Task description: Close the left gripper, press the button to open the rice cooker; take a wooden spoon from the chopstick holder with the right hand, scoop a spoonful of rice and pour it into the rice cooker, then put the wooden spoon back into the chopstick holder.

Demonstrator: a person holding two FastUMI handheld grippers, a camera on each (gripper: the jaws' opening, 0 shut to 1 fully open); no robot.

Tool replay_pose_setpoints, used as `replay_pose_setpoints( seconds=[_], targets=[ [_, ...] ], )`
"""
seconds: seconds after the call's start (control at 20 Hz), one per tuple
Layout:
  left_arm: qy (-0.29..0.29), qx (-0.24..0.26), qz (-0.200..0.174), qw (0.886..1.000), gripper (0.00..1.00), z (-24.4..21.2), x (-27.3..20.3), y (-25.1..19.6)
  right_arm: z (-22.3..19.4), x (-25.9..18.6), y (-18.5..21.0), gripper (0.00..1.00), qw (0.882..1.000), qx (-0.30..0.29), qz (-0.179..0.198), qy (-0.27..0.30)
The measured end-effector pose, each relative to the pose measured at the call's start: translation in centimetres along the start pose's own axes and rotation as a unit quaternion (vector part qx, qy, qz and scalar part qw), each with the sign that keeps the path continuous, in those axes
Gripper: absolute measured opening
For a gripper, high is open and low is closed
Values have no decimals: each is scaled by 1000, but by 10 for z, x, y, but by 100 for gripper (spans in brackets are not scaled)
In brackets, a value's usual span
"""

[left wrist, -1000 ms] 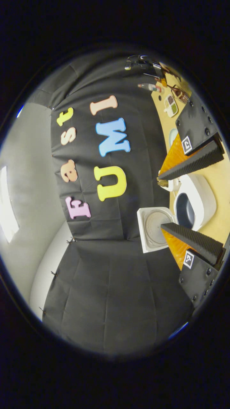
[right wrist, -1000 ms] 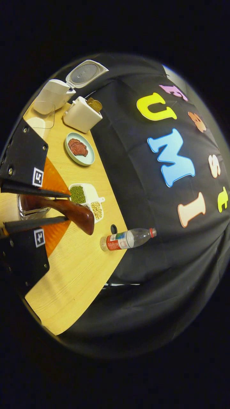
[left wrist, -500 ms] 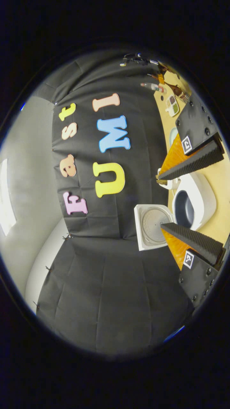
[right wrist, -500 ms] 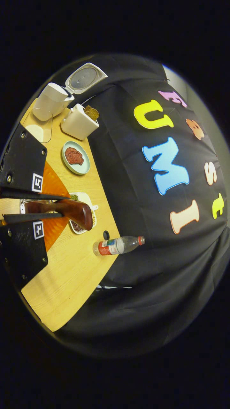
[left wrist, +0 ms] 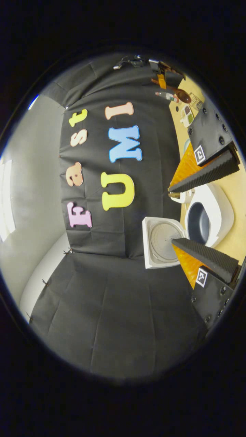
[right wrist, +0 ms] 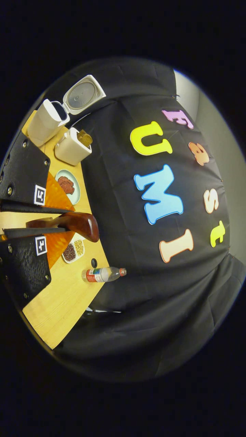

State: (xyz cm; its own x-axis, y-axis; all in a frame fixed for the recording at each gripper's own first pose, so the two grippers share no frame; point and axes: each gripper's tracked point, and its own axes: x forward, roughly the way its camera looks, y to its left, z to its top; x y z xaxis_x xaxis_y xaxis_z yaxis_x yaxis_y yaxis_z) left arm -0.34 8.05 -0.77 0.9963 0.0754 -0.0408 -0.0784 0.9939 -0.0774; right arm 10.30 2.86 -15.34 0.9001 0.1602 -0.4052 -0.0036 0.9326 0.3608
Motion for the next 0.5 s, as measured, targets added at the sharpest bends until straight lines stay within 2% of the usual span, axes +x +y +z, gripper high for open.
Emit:
replay_pose_setpoints(
  seconds=[0.2, 0.45, 0.5],
  targets=[
    [4, -4, -3, 1000, 94, -9, 4, 24, 1, -9, 48, 18, 999, 12, 33, -12],
    [0, 1, -1, 1000, 94, -8, 3, 57, -19, -13, 105, 18, 997, 17, 77, -11],
    [0, 1, 1, 1000, 89, -9, 2, 64, -29, -10, 113, 18, 997, 12, 81, -5]
  ],
)
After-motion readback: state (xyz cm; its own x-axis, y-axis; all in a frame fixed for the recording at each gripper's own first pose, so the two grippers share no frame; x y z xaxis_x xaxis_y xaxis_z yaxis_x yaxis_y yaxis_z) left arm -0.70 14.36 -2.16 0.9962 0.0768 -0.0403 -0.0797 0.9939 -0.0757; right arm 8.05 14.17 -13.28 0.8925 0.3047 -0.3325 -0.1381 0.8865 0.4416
